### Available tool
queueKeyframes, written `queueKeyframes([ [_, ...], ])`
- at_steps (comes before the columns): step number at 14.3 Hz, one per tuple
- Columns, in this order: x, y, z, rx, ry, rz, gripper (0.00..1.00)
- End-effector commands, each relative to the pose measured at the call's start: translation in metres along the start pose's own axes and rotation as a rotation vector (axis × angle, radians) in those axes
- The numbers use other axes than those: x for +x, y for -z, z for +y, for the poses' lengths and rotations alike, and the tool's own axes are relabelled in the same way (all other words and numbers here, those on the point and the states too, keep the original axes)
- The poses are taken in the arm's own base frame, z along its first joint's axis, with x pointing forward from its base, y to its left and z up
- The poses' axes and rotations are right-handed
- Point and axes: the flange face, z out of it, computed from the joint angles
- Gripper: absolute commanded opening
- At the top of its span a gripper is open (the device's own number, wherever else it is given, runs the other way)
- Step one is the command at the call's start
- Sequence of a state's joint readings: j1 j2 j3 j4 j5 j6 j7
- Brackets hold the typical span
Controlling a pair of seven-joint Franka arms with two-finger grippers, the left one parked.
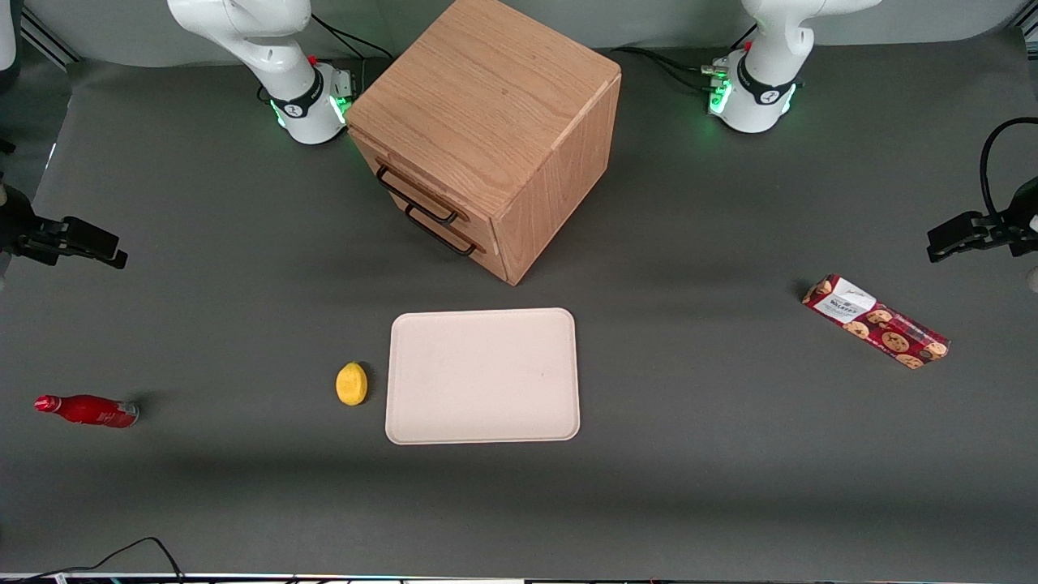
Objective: Open upper drawer
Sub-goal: 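Move the right gripper toward the upper drawer's black handle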
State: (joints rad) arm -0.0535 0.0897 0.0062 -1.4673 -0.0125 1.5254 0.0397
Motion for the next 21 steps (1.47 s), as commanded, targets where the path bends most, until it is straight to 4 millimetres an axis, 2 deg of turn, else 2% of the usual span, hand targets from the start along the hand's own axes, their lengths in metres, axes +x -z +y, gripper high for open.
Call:
queueKeyframes([
  [1,-0.003,0.000,-0.002,-0.017,-0.009,-0.010,1.00],
  [4,-0.004,0.000,-0.007,-0.013,-0.001,-0.012,1.00],
  [7,-0.010,-0.008,-0.016,-0.008,0.038,-0.041,1.00],
  [10,-0.017,-0.026,-0.062,-0.005,0.219,-0.087,1.00],
  [13,-0.030,-0.040,-0.128,0.017,0.381,-0.111,1.00],
  [15,-0.037,-0.050,-0.163,0.069,0.473,-0.108,1.00],
  [17,-0.043,-0.060,-0.187,0.131,0.596,-0.095,1.00],
  [19,-0.047,-0.068,-0.201,0.179,0.713,-0.097,1.00],
  [21,-0.053,-0.083,-0.218,0.225,0.764,-0.109,1.00],
])
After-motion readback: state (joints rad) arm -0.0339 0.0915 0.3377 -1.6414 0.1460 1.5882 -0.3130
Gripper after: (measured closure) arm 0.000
